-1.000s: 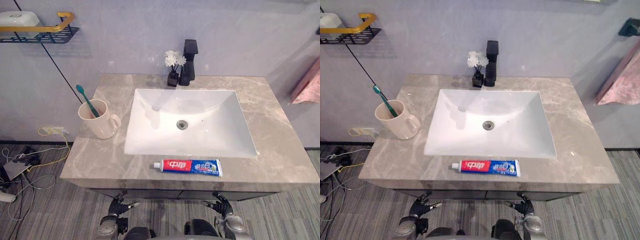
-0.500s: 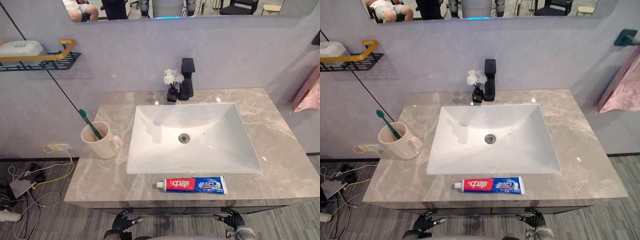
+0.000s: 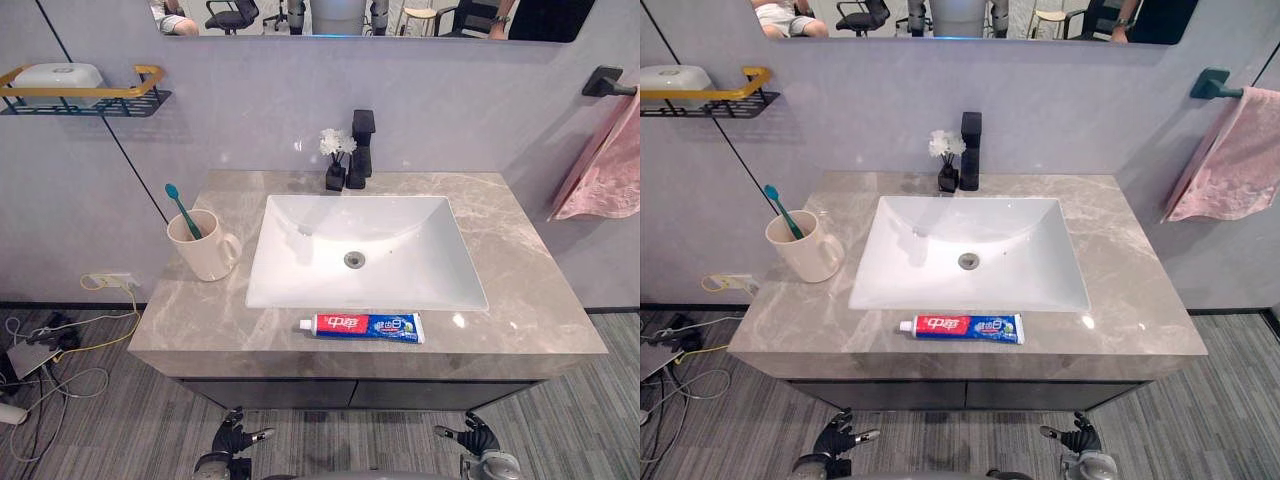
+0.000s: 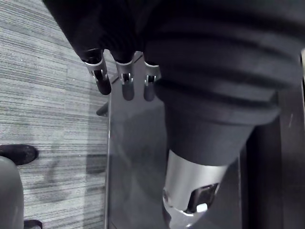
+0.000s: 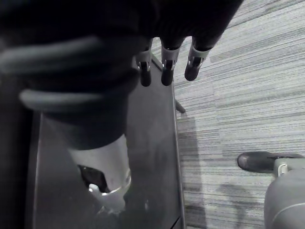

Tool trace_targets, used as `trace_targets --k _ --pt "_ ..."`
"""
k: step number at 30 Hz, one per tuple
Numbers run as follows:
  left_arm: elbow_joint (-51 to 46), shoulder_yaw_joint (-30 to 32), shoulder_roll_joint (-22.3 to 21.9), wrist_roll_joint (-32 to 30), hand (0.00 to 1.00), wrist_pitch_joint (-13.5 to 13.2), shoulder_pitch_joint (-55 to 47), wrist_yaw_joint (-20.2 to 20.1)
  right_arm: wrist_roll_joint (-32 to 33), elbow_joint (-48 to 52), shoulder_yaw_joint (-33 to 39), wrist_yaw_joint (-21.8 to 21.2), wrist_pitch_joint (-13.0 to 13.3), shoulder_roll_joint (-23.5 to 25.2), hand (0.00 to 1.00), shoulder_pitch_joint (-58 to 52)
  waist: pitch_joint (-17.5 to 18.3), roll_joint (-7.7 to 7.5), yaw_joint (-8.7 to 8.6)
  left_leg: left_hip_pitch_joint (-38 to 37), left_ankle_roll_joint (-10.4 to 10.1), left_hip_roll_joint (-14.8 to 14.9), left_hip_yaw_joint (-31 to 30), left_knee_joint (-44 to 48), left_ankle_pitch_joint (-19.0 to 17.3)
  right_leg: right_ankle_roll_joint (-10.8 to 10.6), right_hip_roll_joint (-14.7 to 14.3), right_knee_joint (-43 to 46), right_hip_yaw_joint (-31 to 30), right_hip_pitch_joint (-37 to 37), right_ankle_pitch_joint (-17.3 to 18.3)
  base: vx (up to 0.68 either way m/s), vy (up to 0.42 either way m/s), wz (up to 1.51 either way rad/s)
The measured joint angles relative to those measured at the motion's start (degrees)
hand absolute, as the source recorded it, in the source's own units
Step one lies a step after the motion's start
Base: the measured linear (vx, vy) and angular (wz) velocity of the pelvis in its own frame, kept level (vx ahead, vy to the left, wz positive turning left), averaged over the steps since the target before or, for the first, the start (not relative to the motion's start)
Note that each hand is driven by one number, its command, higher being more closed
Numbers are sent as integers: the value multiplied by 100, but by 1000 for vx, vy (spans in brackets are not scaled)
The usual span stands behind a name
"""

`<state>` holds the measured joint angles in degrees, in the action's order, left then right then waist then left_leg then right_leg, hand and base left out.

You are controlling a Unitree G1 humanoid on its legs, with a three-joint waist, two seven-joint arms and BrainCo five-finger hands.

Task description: Organize washtable

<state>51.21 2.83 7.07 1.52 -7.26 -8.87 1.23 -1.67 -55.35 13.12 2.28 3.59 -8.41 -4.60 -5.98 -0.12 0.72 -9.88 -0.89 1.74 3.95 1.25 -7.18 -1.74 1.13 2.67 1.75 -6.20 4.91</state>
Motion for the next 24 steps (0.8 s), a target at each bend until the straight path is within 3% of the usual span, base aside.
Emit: trace_targets --k 7,16,19,24 --pt "24 -9 -5 -3 0 0 -1 5 186 -24 100 -4 6 3 0 -164 -2 -2 -9 -33 -26 -6 -63 -47 35 -11 17 -130 120 -69 -61 -23 -8 5" --pt "341 46 -2 3 0 10 25 46 856 -390 1018 7 24 -58 0 -389 -40 58 -19 -44 -130 6 -224 -134 110 -1 16 -320 296 -206 -141 -27 -23 9" --pt "336 593 46 5 0 10 25 47 882 -385 1169 -1 36 -192 0 -359 -47 85 -6 -62 -137 16 -252 -137 114 -1 10 -354 332 -266 -141 -39 -22 7" --pt "91 1473 603 35 0 8 47 130 878 -375 1333 -85 58 -400 0 -318 -58 115 0 17 -143 21 -384 -156 120 4 7 -405 475 -258 -141 -26 -21 15"
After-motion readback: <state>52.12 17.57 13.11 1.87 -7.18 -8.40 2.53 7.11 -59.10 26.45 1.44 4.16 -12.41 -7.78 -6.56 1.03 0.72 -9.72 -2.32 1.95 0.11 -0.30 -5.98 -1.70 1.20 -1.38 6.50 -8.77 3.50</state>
